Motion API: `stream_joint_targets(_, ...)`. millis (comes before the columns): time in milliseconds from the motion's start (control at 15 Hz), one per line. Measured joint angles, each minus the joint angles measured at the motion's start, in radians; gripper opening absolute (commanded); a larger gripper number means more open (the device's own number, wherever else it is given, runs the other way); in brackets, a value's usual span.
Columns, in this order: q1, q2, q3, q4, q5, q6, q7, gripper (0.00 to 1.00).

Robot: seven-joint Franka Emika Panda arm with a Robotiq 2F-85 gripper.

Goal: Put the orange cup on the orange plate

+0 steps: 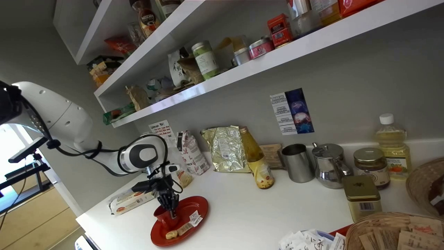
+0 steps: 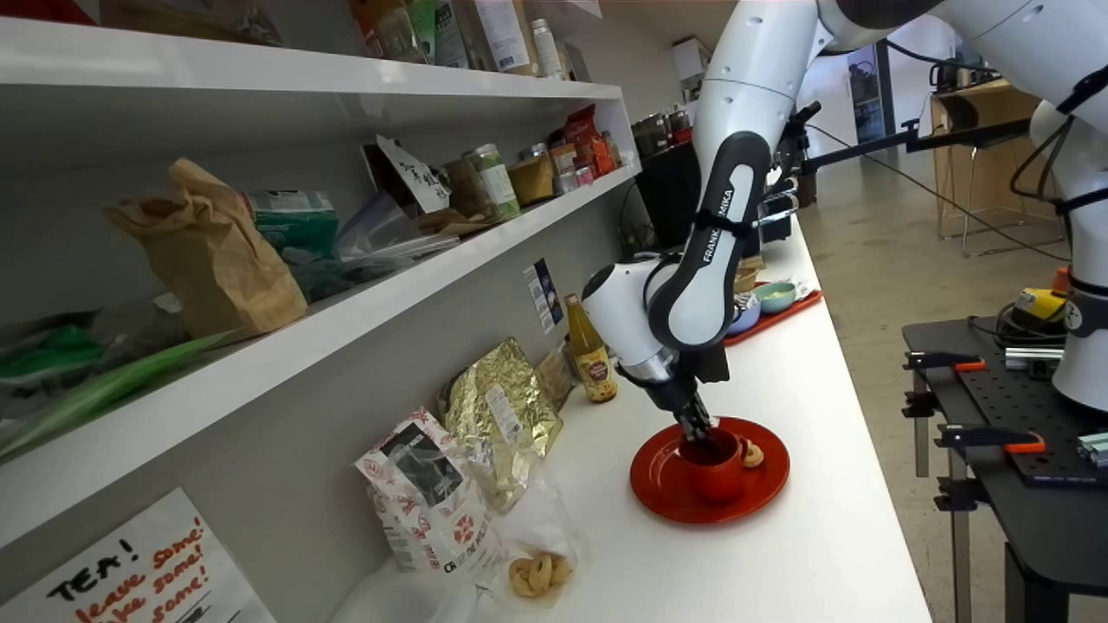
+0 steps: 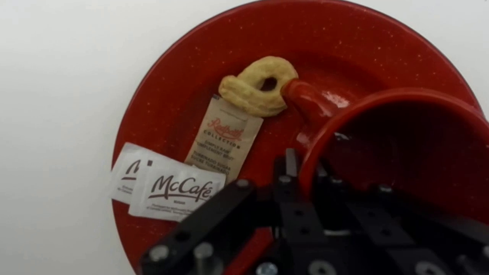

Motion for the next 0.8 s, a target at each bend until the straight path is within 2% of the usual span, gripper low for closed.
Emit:
stream_joint_targets(67, 0.000, 0.004, 0.000, 0.002, 0.003, 0.000, 0.000, 0.02)
stream_joint_targets(133, -0.001, 0.006, 0.000, 0.003, 0.007, 0.000, 0.000, 0.32)
stream_joint_targets(200, -0.002, 0.008, 0.000, 0.005, 0.011, -0.001, -0.002, 0.08)
stream_joint_targets(333, -0.001, 0.008, -0.001, 0.005, 0.011, -0.001, -0.002, 0.23)
stream_joint_targets(400, -0.001, 0.008, -0.001, 0.004, 0.011, -0.001, -0.002, 0.55)
stream_joint_targets(533, 0.000, 0.009, -0.001, 0.004, 0.011, -0.001, -0.002, 0.60)
stream_joint_targets(800, -0.001, -0.009, -0.001, -0.006, 0.013, 0.014, -0.002, 0.86)
